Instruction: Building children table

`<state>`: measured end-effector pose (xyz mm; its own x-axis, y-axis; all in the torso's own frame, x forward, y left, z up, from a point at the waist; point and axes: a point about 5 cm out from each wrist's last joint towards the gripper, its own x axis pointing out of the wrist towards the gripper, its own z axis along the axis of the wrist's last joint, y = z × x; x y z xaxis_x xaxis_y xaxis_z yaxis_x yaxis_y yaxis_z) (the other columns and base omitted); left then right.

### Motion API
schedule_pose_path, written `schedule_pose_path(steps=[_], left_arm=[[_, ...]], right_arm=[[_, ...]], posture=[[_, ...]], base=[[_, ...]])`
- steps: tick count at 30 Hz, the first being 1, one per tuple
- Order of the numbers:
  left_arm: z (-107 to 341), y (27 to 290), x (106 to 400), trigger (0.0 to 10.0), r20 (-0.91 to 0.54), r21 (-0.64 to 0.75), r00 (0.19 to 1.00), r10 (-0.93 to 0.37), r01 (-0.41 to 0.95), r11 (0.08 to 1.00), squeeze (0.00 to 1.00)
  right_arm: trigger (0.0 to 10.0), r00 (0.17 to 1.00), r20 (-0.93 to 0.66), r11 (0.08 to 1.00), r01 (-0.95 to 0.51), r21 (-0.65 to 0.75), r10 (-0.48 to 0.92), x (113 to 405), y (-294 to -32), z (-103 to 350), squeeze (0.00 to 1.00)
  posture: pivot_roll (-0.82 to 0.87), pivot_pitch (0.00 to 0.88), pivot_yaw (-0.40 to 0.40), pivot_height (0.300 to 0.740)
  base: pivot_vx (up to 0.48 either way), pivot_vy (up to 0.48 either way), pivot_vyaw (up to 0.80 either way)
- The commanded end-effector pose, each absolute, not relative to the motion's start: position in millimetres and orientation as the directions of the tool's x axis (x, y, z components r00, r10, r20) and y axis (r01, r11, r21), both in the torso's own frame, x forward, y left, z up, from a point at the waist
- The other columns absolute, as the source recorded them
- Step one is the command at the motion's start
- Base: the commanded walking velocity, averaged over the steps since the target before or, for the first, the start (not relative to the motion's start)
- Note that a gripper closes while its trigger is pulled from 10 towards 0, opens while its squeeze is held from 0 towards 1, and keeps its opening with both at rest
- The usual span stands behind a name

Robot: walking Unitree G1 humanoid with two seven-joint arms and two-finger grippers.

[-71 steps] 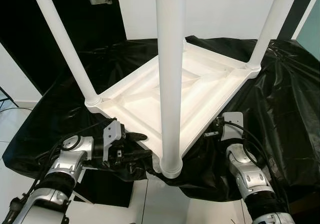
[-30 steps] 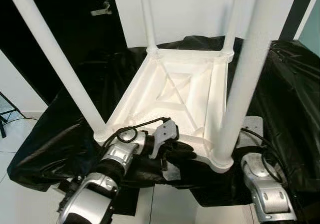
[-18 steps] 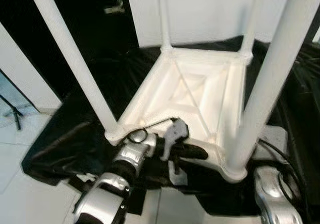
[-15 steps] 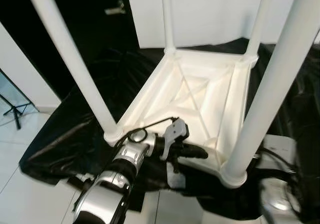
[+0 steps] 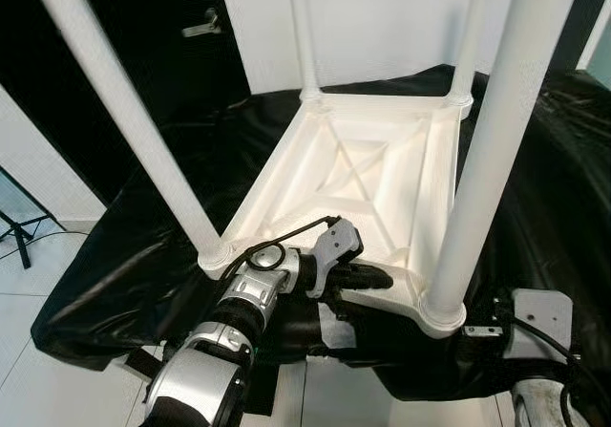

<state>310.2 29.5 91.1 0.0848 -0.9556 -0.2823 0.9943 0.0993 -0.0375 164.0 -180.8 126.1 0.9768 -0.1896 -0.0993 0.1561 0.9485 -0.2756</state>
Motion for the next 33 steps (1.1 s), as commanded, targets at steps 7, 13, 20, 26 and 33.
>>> schedule_pose_path(steps=[7,13,20,26,33], left_arm=[[47,46,316,0.0,-0.431,0.046,0.582,-0.69,0.778,0.627,0.0],[48,40,315,0.0,-0.413,0.027,0.595,-0.69,0.765,0.644,0.0],[59,27,319,10.0,-0.358,0.019,0.616,-0.702,0.756,0.654,0.0],[56,31,311,10.0,-0.339,0.007,0.513,-0.789,0.84,0.543,0.0],[64,35,302,10.0,-0.201,-0.038,0.417,-0.886,0.901,0.433,0.0]], right_arm=[[10.0,0.989,-0.145,0.989,-0.041,-0.144,0.02,156,-168,136,0.0],[10.0,0.989,-0.137,0.991,-0.074,-0.115,0.057,155,-164,139,0.0],[10.0,0.967,-0.192,0.985,-0.172,0.002,0.169,145,-159,137,0.0],[10.0,0.974,-0.205,0.995,-0.087,0.054,0.096,138,-174,133,0.0],[10.0,0.981,-0.148,0.992,-0.124,-0.002,0.122,141,-160,129,0.0]], posture=[[-0.26,0.016,0.108,0.74],[-0.26,0.015,0.108,0.74],[-0.28,0.021,0.115,0.74],[-0.28,0.027,0.119,0.74],[-0.27,0.027,0.113,0.74]], base=[[0.0,0.0,0.0],[0.0,0.0,0.0],[0.0,0.0,0.0],[0.0,0.0,0.0],[0.0,0.0,0.0]])
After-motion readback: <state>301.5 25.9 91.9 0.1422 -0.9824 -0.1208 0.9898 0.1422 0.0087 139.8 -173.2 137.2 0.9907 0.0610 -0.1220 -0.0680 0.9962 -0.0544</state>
